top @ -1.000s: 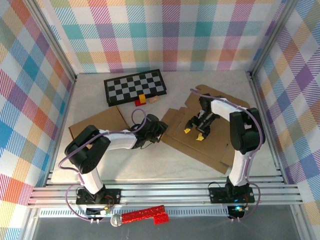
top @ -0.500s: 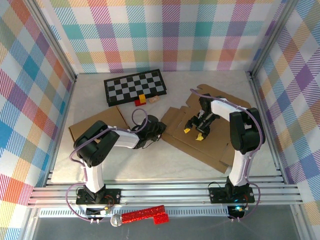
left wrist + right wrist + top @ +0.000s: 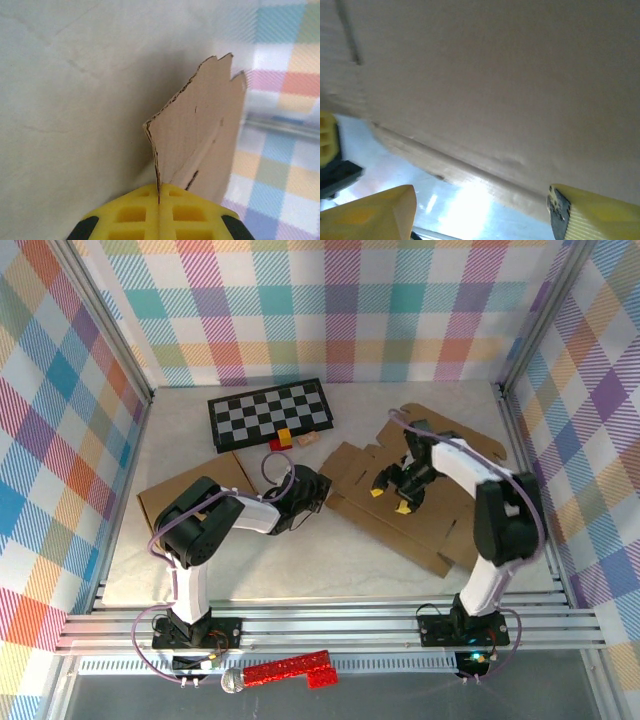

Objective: Fold the paper box

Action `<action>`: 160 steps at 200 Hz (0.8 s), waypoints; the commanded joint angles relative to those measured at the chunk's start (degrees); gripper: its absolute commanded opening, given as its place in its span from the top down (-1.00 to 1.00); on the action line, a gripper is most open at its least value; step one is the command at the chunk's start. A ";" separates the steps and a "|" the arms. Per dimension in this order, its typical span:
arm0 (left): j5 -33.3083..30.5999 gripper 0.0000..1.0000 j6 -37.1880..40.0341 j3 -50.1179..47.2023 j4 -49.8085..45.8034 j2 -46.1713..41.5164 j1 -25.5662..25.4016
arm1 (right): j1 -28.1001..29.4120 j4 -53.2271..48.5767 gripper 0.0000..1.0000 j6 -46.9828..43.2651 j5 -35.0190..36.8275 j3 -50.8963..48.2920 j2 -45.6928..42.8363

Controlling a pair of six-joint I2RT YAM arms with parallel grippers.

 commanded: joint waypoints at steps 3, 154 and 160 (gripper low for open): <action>-9.45 1.00 -10.13 -0.04 9.16 -2.19 -1.40 | 1.30 4.44 -0.44 16.92 5.72 -4.60 -17.49; -16.80 1.00 -21.95 9.66 8.46 -6.56 -6.30 | 10.10 36.58 -0.53 62.11 30.65 -30.64 -37.38; -16.88 1.00 -22.04 9.48 8.50 -6.82 -6.37 | 9.42 36.87 -0.48 61.86 30.31 -30.60 -37.03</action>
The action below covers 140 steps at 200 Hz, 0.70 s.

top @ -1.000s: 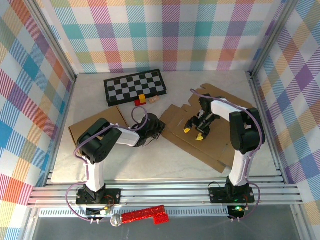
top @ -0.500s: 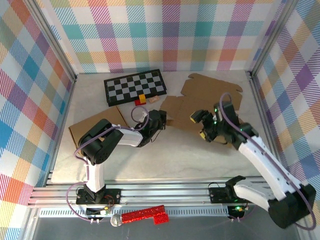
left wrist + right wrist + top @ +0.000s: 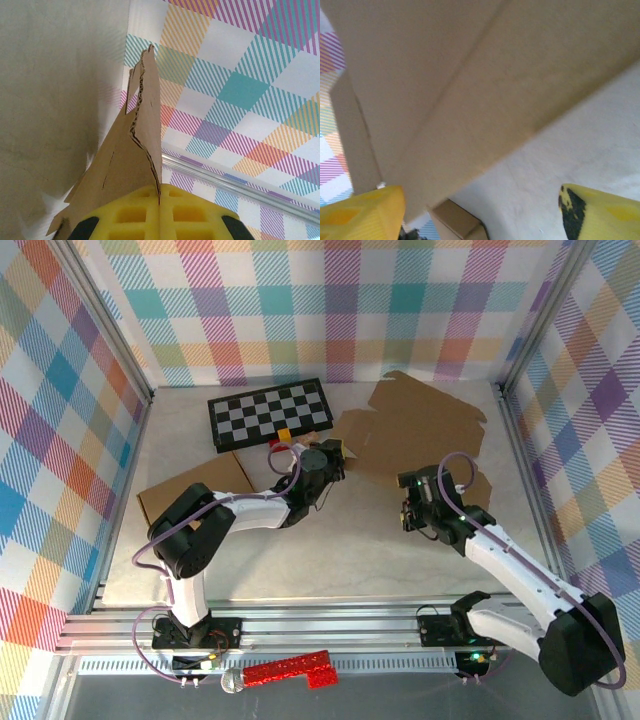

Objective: Fold the paper box

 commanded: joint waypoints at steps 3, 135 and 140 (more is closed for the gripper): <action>-1.61 1.00 -2.02 0.31 2.87 -2.53 -1.06 | -2.33 5.57 -0.45 0.67 1.17 1.64 1.54; -2.67 1.00 -3.16 -1.02 4.24 -4.04 -2.12 | -9.95 9.01 0.31 -3.26 -0.82 4.47 3.45; -2.82 1.00 -3.16 -1.02 4.34 -4.12 -2.23 | -10.22 9.27 0.29 -3.26 -1.12 4.68 3.71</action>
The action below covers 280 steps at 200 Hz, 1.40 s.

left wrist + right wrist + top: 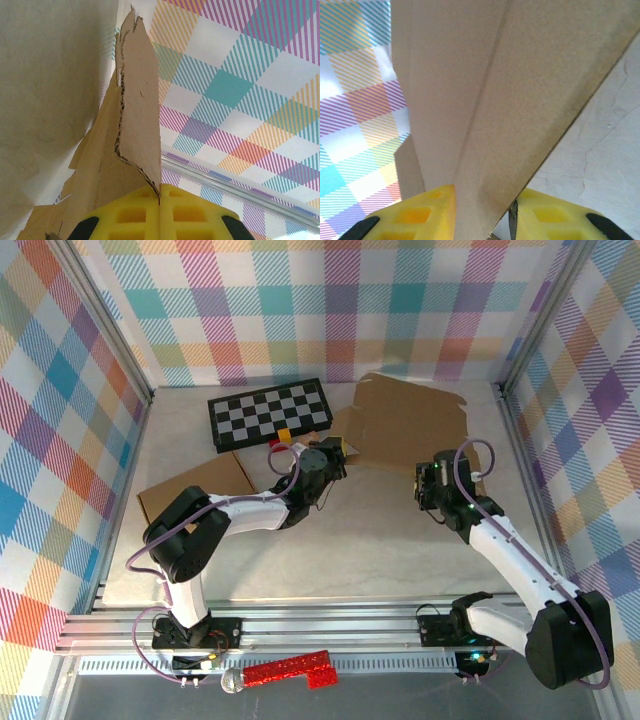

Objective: Fold the paper box

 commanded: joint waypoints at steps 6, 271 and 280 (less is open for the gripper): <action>-1.39 1.00 -1.36 -0.87 4.46 -2.13 -1.22 | -1.44 3.77 0.27 -1.21 -1.61 2.38 1.58; 8.92 -0.26 38.41 7.46 -55.62 -34.97 -0.08 | -8.82 -18.79 1.00 -24.43 -16.84 43.52 9.85; 7.54 -0.26 43.18 10.66 -62.32 -36.70 -0.16 | -8.83 -21.04 1.00 -25.21 -18.24 46.20 9.77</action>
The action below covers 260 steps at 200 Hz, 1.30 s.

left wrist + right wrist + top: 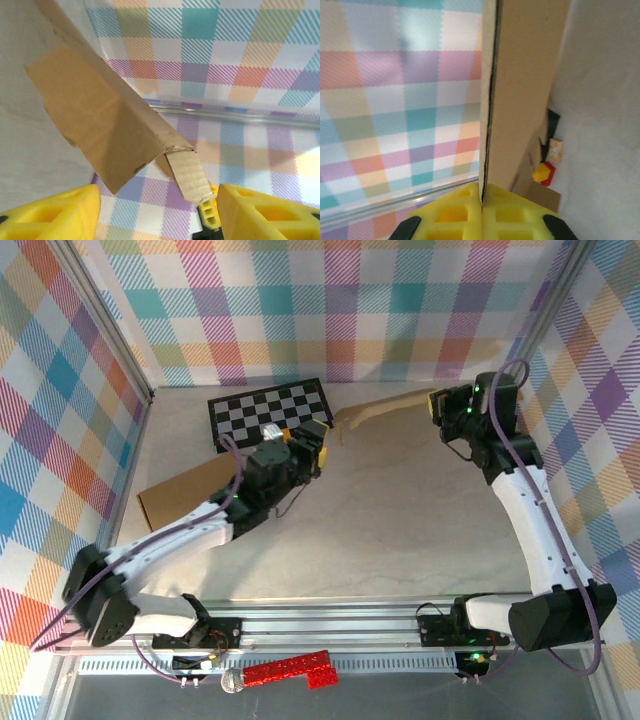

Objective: Fold the paper box

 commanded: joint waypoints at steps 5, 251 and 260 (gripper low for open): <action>-1.57 -0.26 20.66 9.16 -27.37 -5.87 0.48 | -0.51 -7.81 1.00 -5.99 -4.62 8.05 -0.50; 26.76 0.00 25.85 22.79 -37.81 12.87 15.06 | 7.39 7.02 1.00 -2.15 -20.47 -0.82 19.12; 25.30 0.00 21.91 21.40 -36.11 12.94 13.80 | 7.47 7.06 1.00 -1.97 -20.26 -0.92 18.86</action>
